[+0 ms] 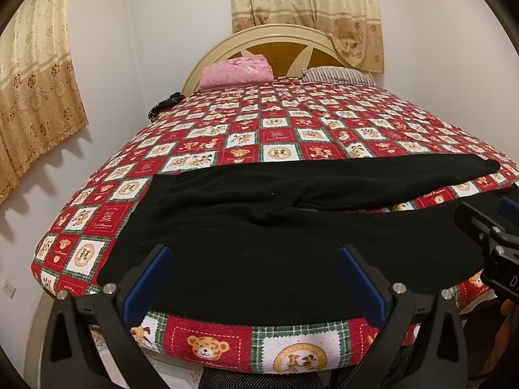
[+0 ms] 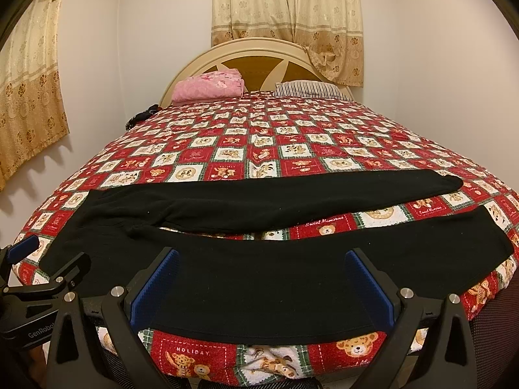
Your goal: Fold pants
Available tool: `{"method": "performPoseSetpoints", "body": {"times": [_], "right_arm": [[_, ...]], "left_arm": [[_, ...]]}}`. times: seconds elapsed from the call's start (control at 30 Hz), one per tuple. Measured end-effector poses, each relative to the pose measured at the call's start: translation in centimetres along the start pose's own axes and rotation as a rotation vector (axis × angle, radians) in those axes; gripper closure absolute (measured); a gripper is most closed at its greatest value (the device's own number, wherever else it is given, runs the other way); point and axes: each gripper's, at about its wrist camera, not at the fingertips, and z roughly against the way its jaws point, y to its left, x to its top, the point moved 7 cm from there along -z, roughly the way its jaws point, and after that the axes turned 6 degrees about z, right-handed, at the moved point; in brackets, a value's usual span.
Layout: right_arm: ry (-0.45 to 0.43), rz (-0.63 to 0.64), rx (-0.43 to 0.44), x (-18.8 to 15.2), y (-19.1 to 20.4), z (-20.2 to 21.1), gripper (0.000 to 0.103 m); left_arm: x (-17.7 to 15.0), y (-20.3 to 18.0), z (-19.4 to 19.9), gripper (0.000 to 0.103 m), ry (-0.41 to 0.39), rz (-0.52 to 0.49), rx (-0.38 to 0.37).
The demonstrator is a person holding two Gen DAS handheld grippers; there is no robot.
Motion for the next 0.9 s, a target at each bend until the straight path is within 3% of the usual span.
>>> {"method": "performPoseSetpoints", "body": {"times": [0.47,0.9], "right_arm": [[0.012,-0.008,0.003,0.0,-0.6,-0.3,0.001],[0.023,-0.011,0.002,-0.3,-1.1,-1.0,0.001]], "left_arm": [[-0.3,-0.7,-0.2,0.0,0.015,-0.009,-0.005],[-0.2,1.2,-1.8,0.0,0.045,-0.005,-0.005]]}}
